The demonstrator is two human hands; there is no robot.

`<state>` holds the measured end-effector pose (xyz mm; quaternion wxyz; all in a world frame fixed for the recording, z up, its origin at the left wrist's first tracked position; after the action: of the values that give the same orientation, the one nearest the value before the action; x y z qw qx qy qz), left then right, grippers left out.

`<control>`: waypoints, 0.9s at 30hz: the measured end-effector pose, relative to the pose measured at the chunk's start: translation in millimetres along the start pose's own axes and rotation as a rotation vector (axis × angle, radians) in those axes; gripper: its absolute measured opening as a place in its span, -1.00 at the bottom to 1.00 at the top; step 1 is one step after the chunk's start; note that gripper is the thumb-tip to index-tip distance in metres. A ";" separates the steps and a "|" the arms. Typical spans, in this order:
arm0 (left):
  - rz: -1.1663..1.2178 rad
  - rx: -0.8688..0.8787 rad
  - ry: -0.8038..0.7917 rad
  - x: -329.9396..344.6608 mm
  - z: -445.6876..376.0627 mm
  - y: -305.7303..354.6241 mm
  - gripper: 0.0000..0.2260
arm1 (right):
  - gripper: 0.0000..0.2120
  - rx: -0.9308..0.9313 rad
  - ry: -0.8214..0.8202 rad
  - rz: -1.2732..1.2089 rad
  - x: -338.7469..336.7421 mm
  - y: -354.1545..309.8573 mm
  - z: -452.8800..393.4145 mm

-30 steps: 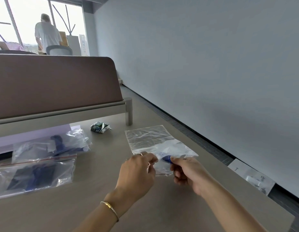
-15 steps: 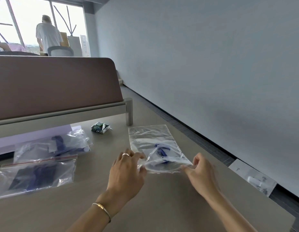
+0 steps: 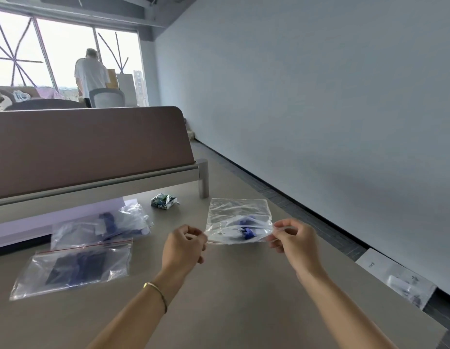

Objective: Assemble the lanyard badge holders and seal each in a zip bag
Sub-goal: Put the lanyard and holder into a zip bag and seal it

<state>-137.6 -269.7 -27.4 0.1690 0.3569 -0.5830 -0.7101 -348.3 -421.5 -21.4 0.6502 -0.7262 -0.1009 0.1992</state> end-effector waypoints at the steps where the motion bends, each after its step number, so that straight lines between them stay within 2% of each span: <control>1: 0.028 -0.008 -0.006 -3.0 0.9 4.0 -0.99 | -0.88 -0.013 -0.001 -0.016 2.6 -6.2 -1.3; 7: 0.317 0.012 -0.054 -26.3 12.7 41.8 -0.93 | -0.84 -0.130 0.004 -0.087 12.7 -52.5 -2.5; 19: 0.406 0.414 0.047 -106.5 86.7 145.1 -0.92 | -0.86 -0.450 0.043 -0.164 13.2 -170.5 53.0; 27: 0.407 0.623 0.180 -141.1 155.5 162.7 -0.89 | -0.89 -0.586 0.008 -0.197 18.7 -206.7 108.7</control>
<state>-178.7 -110.0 180.9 0.2406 0.3292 -0.8126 -0.4166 -353.9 -287.9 171.0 0.4299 -0.8702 -0.2214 0.0946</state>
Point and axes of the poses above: each hand's wrist, its own z-axis away from the middle knuckle, its own x-axis out of the palm, y = z × x, the point moved 5 cm from there along -z, towards the middle knuckle, and after that the axes turned 10 degrees about -y, right-handed, at the moved point
